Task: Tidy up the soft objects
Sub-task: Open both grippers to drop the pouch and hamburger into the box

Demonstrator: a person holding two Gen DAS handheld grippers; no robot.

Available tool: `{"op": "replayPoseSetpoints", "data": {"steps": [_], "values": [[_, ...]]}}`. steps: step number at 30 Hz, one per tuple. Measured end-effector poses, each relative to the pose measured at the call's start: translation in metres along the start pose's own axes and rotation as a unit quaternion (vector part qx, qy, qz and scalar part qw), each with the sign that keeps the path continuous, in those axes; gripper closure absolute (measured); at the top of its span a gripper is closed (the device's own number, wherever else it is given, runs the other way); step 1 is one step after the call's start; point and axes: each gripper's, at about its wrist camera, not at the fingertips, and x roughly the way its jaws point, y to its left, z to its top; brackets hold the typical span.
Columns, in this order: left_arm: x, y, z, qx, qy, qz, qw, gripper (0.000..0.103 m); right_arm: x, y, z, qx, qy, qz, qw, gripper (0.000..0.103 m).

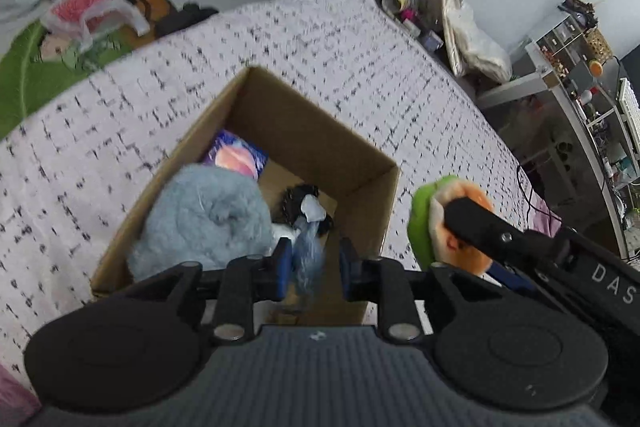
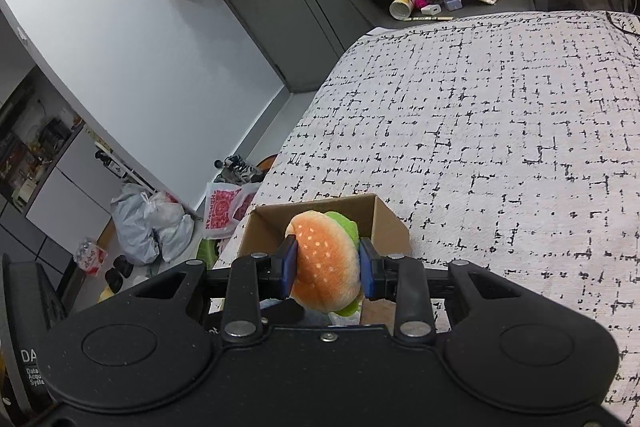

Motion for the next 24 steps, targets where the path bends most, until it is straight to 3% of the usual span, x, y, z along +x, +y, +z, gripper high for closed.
{"op": "replayPoseSetpoints", "data": {"steps": [2, 3, 13, 19, 24], "values": [[-0.002, 0.001, 0.002, -0.004, -0.006, 0.006, 1.0000, 0.059, 0.005, 0.001, 0.001, 0.001, 0.005, 0.002, 1.000, 0.072], [-0.005, 0.002, 0.003, -0.005, -0.013, 0.011, 0.9998, 0.057, 0.009, 0.001, 0.002, 0.003, 0.006, 0.004, 1.000, 0.072], [-0.028, 0.013, 0.022, -0.013, -0.049, 0.036, 0.9981, 0.055, 0.042, 0.013, 0.008, 0.001, 0.026, 0.016, 1.000, 0.071], [-0.031, 0.017, 0.022, -0.013, -0.055, 0.059, 0.9966, 0.054, 0.042, 0.011, 0.004, 0.000, 0.020, 0.032, 0.999, 0.042], [-0.035, 0.009, 0.017, -0.007, -0.050, 0.070, 0.9963, 0.033, 0.018, 0.000, 0.003, -0.001, 0.010, 0.030, 1.000, 0.034]]}}
